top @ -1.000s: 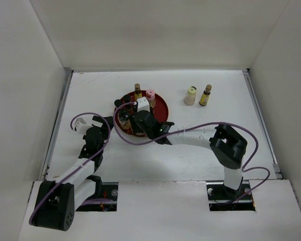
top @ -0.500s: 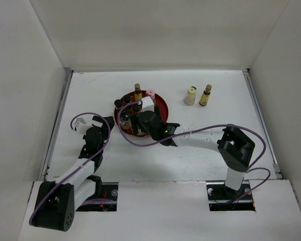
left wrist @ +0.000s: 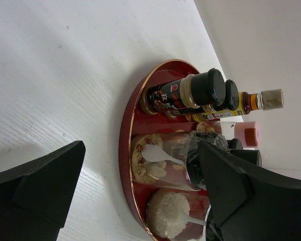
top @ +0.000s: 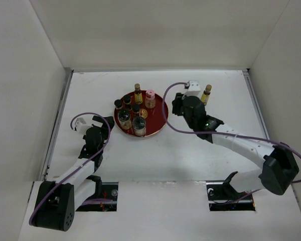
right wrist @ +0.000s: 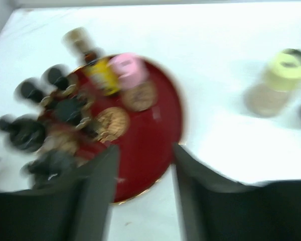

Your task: Organize the condiment bottles

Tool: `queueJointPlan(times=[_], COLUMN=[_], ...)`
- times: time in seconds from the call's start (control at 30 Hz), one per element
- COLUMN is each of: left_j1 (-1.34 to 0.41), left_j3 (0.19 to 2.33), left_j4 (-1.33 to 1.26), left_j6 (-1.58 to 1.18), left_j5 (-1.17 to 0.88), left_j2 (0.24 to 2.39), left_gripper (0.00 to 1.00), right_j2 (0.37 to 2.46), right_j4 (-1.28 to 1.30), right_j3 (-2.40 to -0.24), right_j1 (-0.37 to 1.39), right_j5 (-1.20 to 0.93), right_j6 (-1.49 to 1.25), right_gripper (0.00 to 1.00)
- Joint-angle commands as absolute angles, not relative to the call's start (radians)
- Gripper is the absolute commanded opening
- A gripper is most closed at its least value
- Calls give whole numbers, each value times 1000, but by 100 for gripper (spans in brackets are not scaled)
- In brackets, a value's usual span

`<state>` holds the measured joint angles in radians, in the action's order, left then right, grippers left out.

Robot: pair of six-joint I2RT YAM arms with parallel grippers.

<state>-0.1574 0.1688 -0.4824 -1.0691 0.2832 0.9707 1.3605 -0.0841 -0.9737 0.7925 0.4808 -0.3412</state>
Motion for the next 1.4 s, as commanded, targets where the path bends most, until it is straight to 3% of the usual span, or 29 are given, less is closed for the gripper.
queueJointPlan(times=[0.0,0.03,0.13,0.17,0.23,0.33,0.53,1.07,1.37], left_j1=[-160,-160,-159,-159,-163,-163,-163,-163,-163], left_j3=[178,175,176,178,178,176,179,187,184], left_j4=[-523,-526,-523,-523,-523,-529,-532,-535,-535], left_j6=[-1062,-1062,-1063,-1062,-1062,-1063,-1062,-1063,-1062], left_j5=[285,291,290,287,293,290,291,285,288], left_j2=[960,960,969,969,963,980,991,1020,1005], left_gripper=[100,100,100,100,100,100,100,100,100], right_j2=[1324,1330,1368,1379,1425,1491,1629,1772,1761], right_j4=[-135,-121,-95,-91,-77,-54,-31,32,38], right_j3=[-946,-954,-997,-1009,-1054,-1113,-1225,-1324,-1316], right_j1=[647,590,449,421,351,302,257,232,231], right_j5=[476,476,480,485,498,514,509,500,492], right_j6=[-342,-341,-327,-322,-308,-285,-242,-242,-259], right_gripper=[39,34,33,35,54,68,75,68,44])
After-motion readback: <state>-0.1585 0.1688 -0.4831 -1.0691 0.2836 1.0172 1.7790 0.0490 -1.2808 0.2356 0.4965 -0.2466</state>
